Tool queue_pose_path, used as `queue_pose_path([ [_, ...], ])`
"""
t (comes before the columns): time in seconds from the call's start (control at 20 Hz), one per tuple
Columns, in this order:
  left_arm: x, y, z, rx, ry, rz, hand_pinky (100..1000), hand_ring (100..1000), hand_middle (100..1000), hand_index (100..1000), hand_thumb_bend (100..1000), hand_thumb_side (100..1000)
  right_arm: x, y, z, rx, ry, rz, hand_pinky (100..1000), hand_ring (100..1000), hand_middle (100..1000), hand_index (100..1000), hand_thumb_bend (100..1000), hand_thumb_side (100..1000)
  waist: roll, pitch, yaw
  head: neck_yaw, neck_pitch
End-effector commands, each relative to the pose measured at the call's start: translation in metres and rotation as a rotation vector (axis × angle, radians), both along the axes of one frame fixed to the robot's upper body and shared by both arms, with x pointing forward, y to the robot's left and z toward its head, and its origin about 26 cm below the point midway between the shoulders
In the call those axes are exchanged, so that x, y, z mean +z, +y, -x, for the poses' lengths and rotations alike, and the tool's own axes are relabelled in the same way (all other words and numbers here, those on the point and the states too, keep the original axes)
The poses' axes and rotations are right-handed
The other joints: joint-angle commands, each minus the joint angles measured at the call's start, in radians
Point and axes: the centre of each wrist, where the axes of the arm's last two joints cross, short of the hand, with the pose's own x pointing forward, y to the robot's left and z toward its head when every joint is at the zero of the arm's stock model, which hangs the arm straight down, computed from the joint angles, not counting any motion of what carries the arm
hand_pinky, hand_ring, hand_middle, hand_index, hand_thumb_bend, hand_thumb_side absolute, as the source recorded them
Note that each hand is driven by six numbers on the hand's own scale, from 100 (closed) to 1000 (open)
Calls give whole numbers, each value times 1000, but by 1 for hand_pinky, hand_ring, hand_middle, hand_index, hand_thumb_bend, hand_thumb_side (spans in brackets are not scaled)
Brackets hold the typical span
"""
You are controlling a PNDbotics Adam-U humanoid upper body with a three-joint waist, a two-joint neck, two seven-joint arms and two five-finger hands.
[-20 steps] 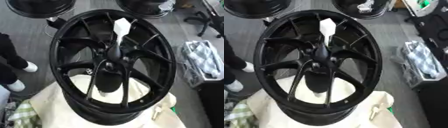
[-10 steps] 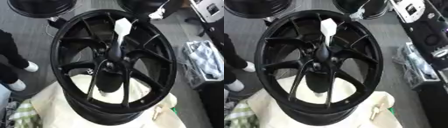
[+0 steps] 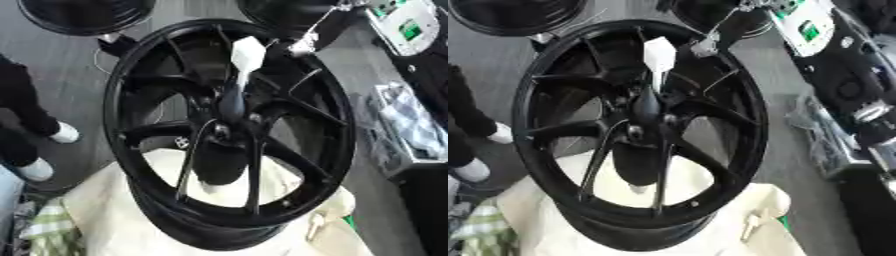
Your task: Pull the pin out of the wheel hub.
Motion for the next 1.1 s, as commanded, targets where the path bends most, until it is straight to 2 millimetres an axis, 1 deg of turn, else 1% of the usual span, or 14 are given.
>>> queue_pose_path([
  [0.05,5,3,0,8,-15,-8,722,617,608,754,100,905,13,-4,3,230,-45,380,795,770,707,821,455,605,6,-24,-1,3,-1],
  [0.1,5,3,0,8,-15,-8,722,617,608,754,100,905,13,-4,3,230,-45,379,795,770,707,821,455,605,6,-24,-1,3,-1],
  [0.2,3,4,1,15,-8,-7,723,618,609,755,100,913,15,0,4,237,-55,387,788,764,699,818,453,676,6,-28,-5,11,-1],
  [0.3,2,6,1,26,-1,-4,723,618,609,755,100,913,17,5,8,245,-72,413,785,764,700,819,454,663,6,-33,-12,20,-1],
  [0.5,1,6,2,30,3,-2,723,618,609,754,100,913,11,11,9,250,-69,443,785,767,706,823,455,654,5,-34,-14,22,-1],
  [0.75,1,6,2,32,5,-3,723,617,609,754,100,919,7,14,8,252,-66,451,786,775,721,833,454,645,4,-29,-13,20,-1],
  [1.1,2,6,1,41,6,-2,724,617,609,755,101,926,7,17,9,257,-77,437,784,775,725,836,454,640,0,-19,-6,13,-1],
])
